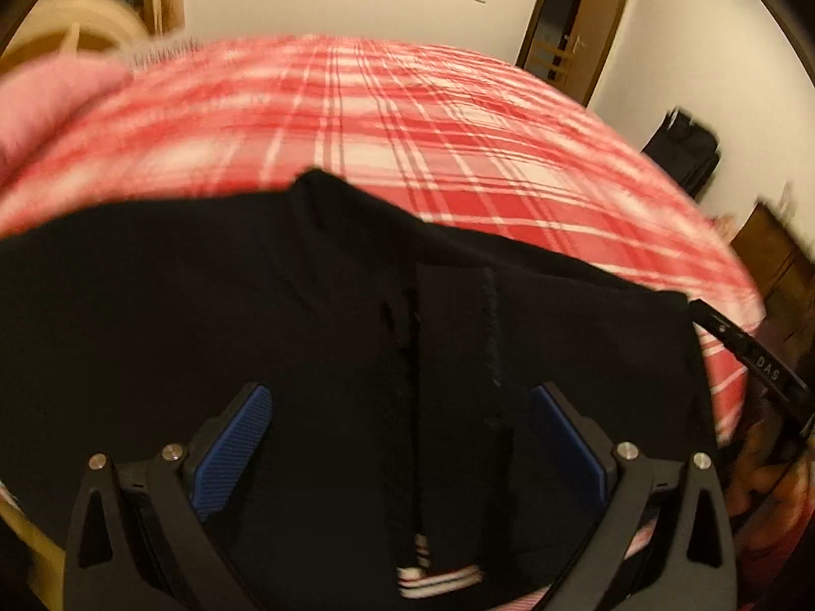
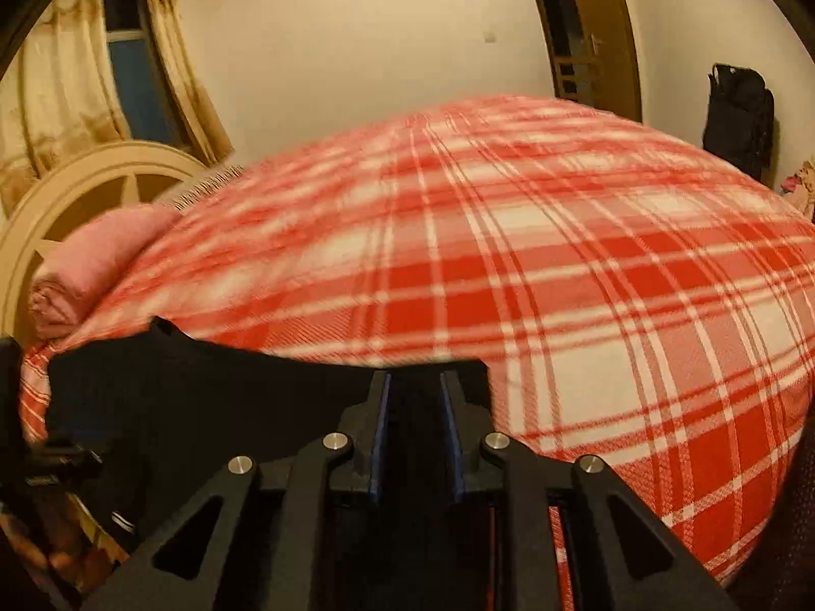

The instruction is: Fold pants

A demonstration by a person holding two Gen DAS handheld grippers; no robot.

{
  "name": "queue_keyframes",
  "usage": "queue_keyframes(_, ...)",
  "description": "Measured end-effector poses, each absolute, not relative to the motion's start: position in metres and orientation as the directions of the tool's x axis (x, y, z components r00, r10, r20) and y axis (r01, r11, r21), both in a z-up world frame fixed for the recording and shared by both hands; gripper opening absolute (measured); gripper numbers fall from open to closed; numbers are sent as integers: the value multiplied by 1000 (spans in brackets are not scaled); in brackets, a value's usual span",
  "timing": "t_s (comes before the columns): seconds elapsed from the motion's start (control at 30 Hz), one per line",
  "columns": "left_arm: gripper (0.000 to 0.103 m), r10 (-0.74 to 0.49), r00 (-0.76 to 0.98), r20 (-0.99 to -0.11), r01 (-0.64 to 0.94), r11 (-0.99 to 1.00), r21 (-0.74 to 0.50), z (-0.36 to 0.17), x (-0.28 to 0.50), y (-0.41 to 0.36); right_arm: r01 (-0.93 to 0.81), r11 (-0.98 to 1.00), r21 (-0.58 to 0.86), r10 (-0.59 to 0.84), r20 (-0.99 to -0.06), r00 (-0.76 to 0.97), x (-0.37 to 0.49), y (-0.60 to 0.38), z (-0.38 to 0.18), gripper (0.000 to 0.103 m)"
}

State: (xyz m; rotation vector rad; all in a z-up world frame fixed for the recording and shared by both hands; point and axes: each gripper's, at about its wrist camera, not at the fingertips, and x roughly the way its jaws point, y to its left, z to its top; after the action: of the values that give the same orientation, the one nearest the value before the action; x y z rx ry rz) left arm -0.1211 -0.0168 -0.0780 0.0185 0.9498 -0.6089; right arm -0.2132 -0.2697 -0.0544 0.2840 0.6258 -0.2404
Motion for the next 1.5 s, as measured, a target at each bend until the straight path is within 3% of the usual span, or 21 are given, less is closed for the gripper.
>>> queue_keyframes(0.07, 102, -494, 418, -762, 502, 825, -260, -80, -126, -19, 270, 951, 154, -127, -599, 790, -211, -257, -51, 21)
queue_keyframes(0.2, 77, -523, 395, -755, 540, 797, -269, -74, -136, -26, 220, 969, 110, -112, -601, 791, -209, -237, -51, 21)
queue_keyframes(0.33, 76, -528, 392, -753, 568, 783, -252, -70, -143, -30, 199, 973, 117, -88, -607, 790, -208, -230, -50, 21)
queue_keyframes(0.6, 80, -620, 324, -715, 502, 753, -425, -80, -137, -14, 193, 971, 144, -74, -583, 809, -213, -228, -41, 21)
queue_keyframes(0.73, 80, -614, 317, -723, 513, 752, -414, -78, -142, -20, 195, 969, 153, -71, -583, 810, -213, -229, -40, 21)
queue_keyframes(0.93, 59, -636, 295, -713, 478, 744, -466, -79, -135, -14, 204, 965, 166, -72, -580, 811, -215, -231, -39, 21)
queue_keyframes(1.0, 38, -647, 287, -707, 470, 738, -484, -80, -134, -13, 203, 965, 166, -70, -581, 811, -215, -231, -39, 21)
queue_keyframes(1.13, 16, -635, 298, -713, 441, 754, -487, -81, -131, -8, 198, 967, 160, -71, -576, 815, -216, -228, -36, 21)
queue_keyframes(1.5, 9, -608, 344, -715, 480, 769, -423, -76, -136, -15, 210, 962, 177, -62, -607, 792, -211, -232, -50, 21)
